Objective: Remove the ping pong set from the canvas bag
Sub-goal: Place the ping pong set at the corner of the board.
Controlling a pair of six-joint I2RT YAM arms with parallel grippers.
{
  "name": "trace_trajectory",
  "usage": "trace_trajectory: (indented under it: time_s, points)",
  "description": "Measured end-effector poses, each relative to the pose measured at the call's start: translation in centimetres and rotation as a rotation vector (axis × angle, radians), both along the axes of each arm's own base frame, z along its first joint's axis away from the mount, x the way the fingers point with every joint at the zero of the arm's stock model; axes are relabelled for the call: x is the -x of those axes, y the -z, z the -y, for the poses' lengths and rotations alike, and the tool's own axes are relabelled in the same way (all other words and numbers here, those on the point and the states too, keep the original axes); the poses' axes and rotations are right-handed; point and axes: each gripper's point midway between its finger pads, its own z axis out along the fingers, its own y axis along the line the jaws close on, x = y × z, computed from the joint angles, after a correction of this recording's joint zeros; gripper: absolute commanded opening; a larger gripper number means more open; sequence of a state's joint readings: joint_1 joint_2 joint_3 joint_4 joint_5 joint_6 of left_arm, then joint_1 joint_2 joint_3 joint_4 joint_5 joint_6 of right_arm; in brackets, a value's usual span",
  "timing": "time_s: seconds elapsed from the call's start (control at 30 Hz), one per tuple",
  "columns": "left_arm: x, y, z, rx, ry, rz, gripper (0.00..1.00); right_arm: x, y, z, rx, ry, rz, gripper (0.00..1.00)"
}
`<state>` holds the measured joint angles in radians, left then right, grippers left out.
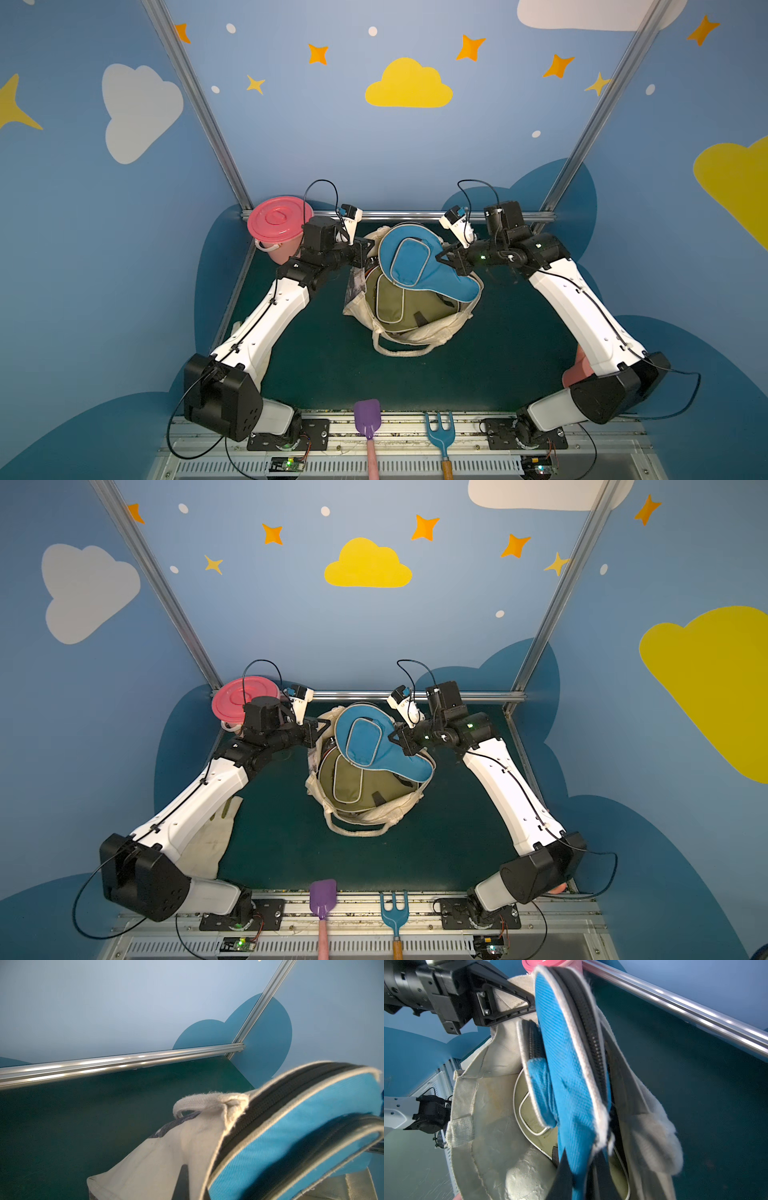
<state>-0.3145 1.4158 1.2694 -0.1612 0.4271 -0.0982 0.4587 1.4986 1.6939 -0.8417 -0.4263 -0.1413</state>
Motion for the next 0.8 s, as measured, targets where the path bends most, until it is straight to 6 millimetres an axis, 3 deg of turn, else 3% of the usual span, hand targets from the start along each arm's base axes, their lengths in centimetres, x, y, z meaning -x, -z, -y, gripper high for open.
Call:
trace_trajectory:
  time_s: [0.33, 0.6, 0.8]
  points:
    - [-0.9, 0.7, 0.6, 0.026, 0.005, -0.013, 0.03, -0.6, -6.9, 2.4, -0.074, 0.091, 0.153, 0.0]
    - [-1.3, 1.2, 0.8, 0.037, 0.01, -0.021, 0.04, -1.6, -12.4, 8.5, -0.117, 0.298, 0.314, 0.0]
    - [-1.3, 1.4, 0.9, 0.041, 0.013, -0.02, 0.04, -2.5, -14.1, 13.6, -0.082, 0.498, 0.395, 0.0]
